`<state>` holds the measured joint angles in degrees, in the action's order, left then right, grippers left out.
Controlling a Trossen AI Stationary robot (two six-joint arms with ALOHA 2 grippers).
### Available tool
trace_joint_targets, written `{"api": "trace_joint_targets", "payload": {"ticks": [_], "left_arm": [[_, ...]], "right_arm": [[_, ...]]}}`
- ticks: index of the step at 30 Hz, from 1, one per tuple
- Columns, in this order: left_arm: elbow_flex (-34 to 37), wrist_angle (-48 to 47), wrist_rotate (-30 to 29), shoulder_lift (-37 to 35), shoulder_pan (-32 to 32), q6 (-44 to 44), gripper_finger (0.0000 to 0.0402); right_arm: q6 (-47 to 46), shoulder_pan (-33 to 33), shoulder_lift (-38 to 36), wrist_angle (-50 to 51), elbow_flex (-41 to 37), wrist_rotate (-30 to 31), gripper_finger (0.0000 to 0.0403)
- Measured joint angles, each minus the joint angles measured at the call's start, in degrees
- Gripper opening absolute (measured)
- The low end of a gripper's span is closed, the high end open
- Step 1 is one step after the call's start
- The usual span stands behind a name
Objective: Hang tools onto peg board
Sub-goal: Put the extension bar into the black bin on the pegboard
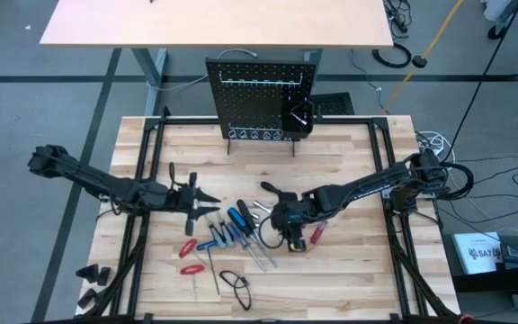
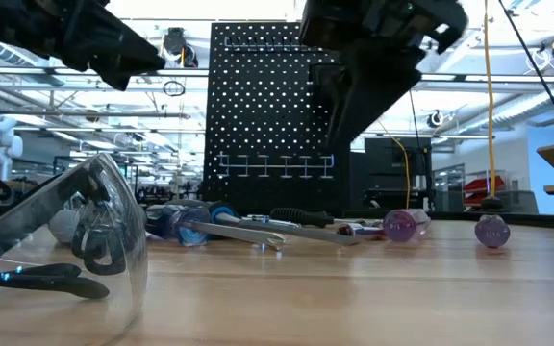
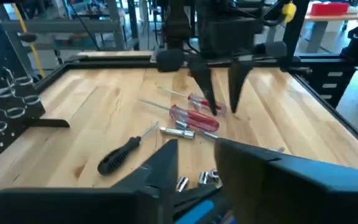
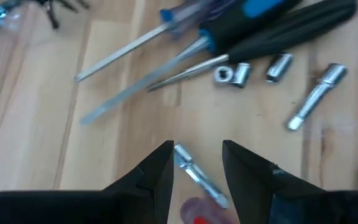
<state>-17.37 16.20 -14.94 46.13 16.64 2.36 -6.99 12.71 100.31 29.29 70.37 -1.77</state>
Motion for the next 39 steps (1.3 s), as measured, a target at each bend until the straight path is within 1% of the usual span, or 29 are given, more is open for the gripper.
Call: {"api": "trace_joint_targets", "payload": {"ticks": [4, 7, 10, 13, 19, 21, 25, 29, 34, 37, 39], "left_arm": [[0.0, -0.3, 0.9, 2.1, 0.0, -0.1, 0.0168], [0.0, 0.0, 2.8, 3.8, 0.0, -1.7, 0.0182], [0.0, 0.2, 2.9, 5.0, 0.0, -3.1, 0.0185], [0.0, 0.4, 2.9, 5.6, -0.2, -3.2, 0.0185], [0.0, -0.1, 2.8, 6.0, -0.2, -2.7, 0.0185], [0.0, -1.4, 2.7, 6.0, -0.2, -2.2, 0.0185], [0.0, -3.9, 0.9, 6.1, -1.3, -1.1, 0.0185], [0.0, -5.5, 0.8, 6.1, -2.9, 1.5, 0.0185], [0.0, -6.5, 0.8, 6.1, -3.9, 1.7, 0.0185], [0.0, -6.5, 0.8, 6.1, -3.9, 1.5, 0.0185], [0.0, -6.3, 0.8, 6.1, -3.9, 1.4, 0.0185]], "right_arm": [[3.3, 1.4, 0.8, 1.8, 0.1, -0.1, 0.0128], [7.2, 2.5, 1.0, 3.8, 0.1, 0.0, 0.0128], [10.0, 3.3, 1.1, 4.1, 0.1, 0.1, 0.0128], [10.9, 3.8, 1.9, 2.4, 0.1, 0.1, 0.0128], [11.1, 3.9, 6.3, 0.9, 0.1, 0.2, 0.0128], [11.4, 3.9, 7.4, 0.7, 0.1, 1.1, 0.0128], [11.4, 3.9, 9.2, 0.3, 0.1, 5.1, 0.0128], [11.4, 3.8, 10.0, 0.0, 0.1, 5.1, 0.0128], [12.3, 3.8, 11.4, -0.4, 0.1, 5.0, 0.0127], [12.3, 3.8, 12.2, -0.8, 0.2, 4.9, 0.0115], [12.6, 3.8, 12.5, -1.1, 0.2, 4.8, 0.0097]]}}
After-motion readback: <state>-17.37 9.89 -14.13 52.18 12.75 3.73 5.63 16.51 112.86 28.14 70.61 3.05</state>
